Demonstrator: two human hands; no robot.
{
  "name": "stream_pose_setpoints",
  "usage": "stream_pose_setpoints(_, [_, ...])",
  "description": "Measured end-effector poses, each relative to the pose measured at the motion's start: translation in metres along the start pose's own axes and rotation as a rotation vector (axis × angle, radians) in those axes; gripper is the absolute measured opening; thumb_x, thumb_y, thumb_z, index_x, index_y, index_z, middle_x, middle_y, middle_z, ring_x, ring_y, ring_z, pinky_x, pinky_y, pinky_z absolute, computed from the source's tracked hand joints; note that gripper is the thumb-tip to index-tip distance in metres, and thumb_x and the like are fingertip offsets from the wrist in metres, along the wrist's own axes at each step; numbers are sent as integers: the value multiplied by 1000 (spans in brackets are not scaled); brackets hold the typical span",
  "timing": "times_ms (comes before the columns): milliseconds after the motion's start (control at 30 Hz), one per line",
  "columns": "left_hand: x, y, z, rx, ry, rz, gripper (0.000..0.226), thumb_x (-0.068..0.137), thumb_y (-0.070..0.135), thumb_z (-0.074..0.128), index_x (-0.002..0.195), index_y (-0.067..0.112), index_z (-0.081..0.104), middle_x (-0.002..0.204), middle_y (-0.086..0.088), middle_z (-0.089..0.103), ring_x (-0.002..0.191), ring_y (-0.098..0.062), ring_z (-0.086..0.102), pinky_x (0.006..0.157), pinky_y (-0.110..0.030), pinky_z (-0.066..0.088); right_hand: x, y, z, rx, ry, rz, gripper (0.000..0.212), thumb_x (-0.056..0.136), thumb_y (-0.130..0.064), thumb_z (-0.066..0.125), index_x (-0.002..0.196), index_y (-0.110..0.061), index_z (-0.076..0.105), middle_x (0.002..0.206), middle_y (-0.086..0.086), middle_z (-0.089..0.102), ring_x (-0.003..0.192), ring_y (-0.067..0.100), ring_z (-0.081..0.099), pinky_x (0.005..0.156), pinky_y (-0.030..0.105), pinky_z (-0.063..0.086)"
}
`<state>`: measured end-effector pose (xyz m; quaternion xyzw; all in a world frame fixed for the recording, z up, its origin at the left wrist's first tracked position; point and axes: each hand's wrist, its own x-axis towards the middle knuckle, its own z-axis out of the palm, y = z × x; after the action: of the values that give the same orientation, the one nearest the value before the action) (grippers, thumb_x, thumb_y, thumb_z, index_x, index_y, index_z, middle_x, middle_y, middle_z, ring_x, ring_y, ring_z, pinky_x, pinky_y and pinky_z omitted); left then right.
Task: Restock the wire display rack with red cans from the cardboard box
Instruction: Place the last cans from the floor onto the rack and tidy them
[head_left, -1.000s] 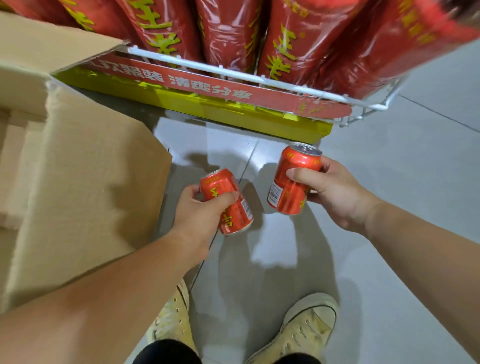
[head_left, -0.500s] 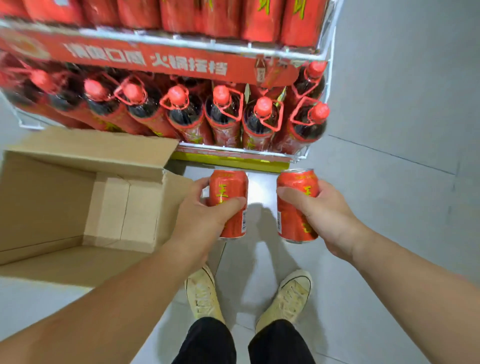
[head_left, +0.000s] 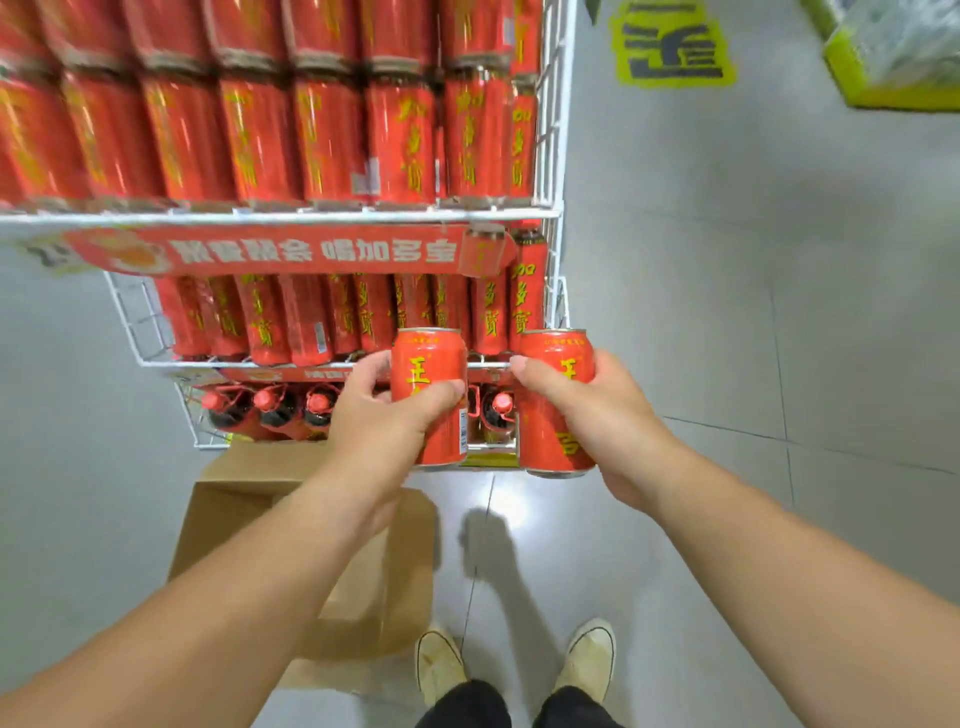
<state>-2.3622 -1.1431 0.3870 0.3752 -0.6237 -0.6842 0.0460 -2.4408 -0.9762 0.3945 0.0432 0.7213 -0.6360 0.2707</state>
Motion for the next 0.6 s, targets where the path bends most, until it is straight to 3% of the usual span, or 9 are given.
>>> stream_pose_setpoints(100, [-24, 56, -9, -16, -33, 36, 45, 77, 16, 86, 111, 32, 61, 90, 0, 76, 71, -10, 75, 59, -30, 59, -30, -50, 1, 40, 9, -24, 28, 81, -37, 79, 103, -24, 69, 93, 1, 78, 84, 21, 76, 75, 42, 62])
stream_pose_setpoints(200, [-46, 113, -20, 1, -72, 101, 49, 78, 15, 85, 117, 29, 60, 86, 2, 78, 75, -13, 76, 68, -37, 62, -57, -102, 1, 52, 47, -66, 32, 81, -39, 76, 107, -24, 66, 94, 1, 76, 81, 17, 75, 66, 35, 59])
stream_pose_setpoints(333, [-71, 184, -35, 20, -110, 203, 51, 79, 17, 85, 119, 31, 57, 94, -2, 78, 83, -20, 76, 74, -38, 62, -88, -170, 2, 48, 86, -153, 4, 90, -24, 66, 89, -21, 64, 70, -6, 72, 62, 10, 69, 60, 31, 56])
stream_pose_setpoints(467, [-89, 252, -52, 22, -132, 332, 54, 77, 17, 86, 119, 32, 56, 97, -1, 77, 81, -13, 76, 69, -37, 63, -113, -238, 14, 47, 92, -266, 7, 89, -26, 67, 91, -22, 62, 72, -6, 71, 61, 8, 68, 57, 30, 54])
stream_pose_setpoints(600, [-107, 312, -70, 20, -113, 459, 53, 75, 21, 88, 115, 35, 57, 105, 0, 76, 91, -15, 75, 82, -40, 62, -134, -303, 35, 18, 71, -384, 32, 78, -39, 71, 100, -18, 64, 88, 5, 73, 71, 15, 72, 66, 39, 60])
